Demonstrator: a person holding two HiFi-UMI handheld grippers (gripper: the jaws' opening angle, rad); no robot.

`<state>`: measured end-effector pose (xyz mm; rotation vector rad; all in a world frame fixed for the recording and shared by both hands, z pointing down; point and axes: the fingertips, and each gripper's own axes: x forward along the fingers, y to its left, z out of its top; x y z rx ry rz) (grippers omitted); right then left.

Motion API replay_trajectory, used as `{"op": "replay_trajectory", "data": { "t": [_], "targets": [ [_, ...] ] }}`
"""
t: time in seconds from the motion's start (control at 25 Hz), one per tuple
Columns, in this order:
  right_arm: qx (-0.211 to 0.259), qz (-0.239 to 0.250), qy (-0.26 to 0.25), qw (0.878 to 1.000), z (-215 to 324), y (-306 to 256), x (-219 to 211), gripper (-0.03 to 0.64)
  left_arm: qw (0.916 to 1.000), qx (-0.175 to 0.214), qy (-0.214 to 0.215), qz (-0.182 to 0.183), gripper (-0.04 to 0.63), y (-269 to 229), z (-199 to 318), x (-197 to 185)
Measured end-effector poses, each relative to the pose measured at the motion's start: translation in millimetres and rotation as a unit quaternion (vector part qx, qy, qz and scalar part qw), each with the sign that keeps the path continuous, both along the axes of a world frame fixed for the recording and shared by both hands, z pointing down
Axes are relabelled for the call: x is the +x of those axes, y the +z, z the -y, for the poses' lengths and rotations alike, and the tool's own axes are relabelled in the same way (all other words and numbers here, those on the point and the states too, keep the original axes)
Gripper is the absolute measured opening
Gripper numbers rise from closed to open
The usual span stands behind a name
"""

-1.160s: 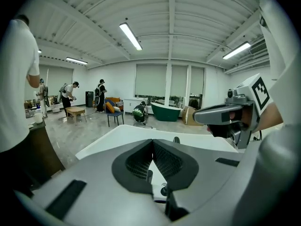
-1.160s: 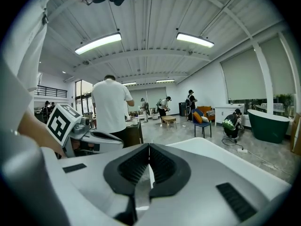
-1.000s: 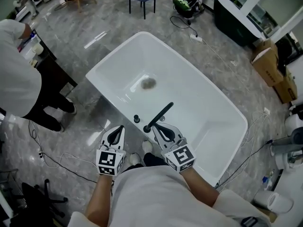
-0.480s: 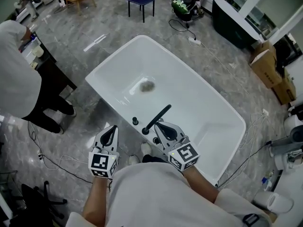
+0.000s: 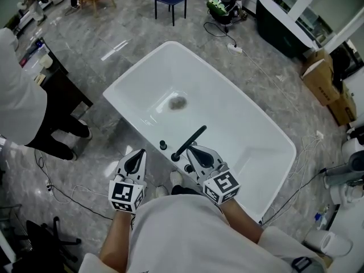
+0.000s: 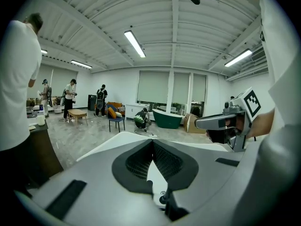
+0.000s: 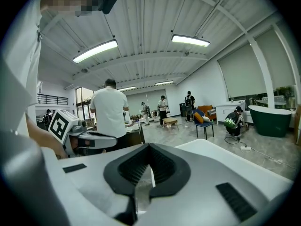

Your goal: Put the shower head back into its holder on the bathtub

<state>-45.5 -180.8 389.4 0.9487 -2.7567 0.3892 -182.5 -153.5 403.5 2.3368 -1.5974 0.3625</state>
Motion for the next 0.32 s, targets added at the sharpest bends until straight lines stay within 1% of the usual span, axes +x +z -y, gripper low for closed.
{"op": "replay_trajectory", "data": {
  "t": [0.12, 0.32],
  "targets": [
    [-0.001, -0.001, 0.002, 1.000, 1.2, 1.2, 0.9, 0.017, 1.0000, -0.001, 0.000, 0.006, 0.012, 1.7, 1.0, -1.8],
    [-0.001, -0.004, 0.002, 1.000, 3.8, 3.5, 5.0, 0.017, 0.9999, -0.008, 0.005, 0.005, 0.012, 8.9, 0.9, 4.3]
  ]
}}
